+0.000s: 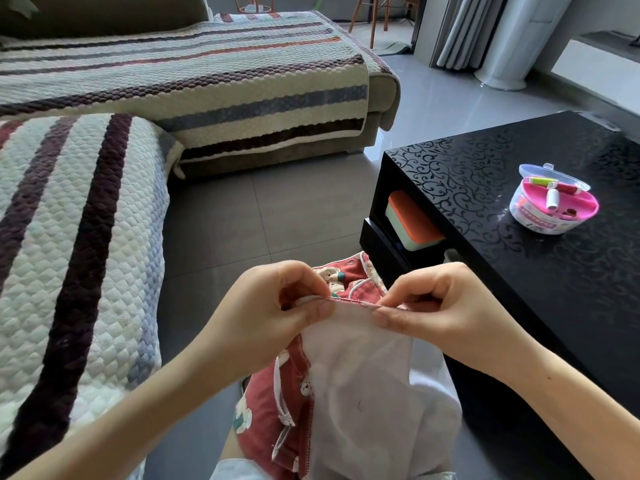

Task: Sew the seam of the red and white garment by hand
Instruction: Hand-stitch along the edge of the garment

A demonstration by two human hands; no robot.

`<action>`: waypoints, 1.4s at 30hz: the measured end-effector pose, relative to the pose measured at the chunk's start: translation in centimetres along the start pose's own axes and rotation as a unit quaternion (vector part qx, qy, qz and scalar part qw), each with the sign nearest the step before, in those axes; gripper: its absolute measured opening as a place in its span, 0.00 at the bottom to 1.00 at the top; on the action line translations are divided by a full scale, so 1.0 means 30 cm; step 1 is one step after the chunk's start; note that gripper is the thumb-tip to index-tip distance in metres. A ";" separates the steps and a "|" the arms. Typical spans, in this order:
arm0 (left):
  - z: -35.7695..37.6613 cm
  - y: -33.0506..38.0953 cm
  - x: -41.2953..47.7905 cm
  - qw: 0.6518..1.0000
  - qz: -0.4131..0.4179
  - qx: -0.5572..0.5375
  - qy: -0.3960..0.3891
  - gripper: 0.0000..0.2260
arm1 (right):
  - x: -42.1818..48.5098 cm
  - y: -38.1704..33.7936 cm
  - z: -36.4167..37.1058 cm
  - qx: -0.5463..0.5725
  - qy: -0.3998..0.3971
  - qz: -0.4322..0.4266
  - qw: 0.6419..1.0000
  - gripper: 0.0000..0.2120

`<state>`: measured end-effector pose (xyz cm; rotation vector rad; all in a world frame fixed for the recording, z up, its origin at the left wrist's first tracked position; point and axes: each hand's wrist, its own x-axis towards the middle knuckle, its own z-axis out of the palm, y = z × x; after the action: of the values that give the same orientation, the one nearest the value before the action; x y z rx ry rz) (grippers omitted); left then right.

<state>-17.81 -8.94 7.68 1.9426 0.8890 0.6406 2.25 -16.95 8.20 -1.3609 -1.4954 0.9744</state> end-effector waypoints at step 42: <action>0.019 0.092 0.017 0.959 -0.134 -0.235 -0.084 0.09 | -0.002 -0.026 -0.012 0.030 0.010 0.025 0.999 0.06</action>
<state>-16.17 -9.79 9.86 1.3982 0.7906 0.4666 2.36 -17.09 9.04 -1.3664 -1.4122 1.0272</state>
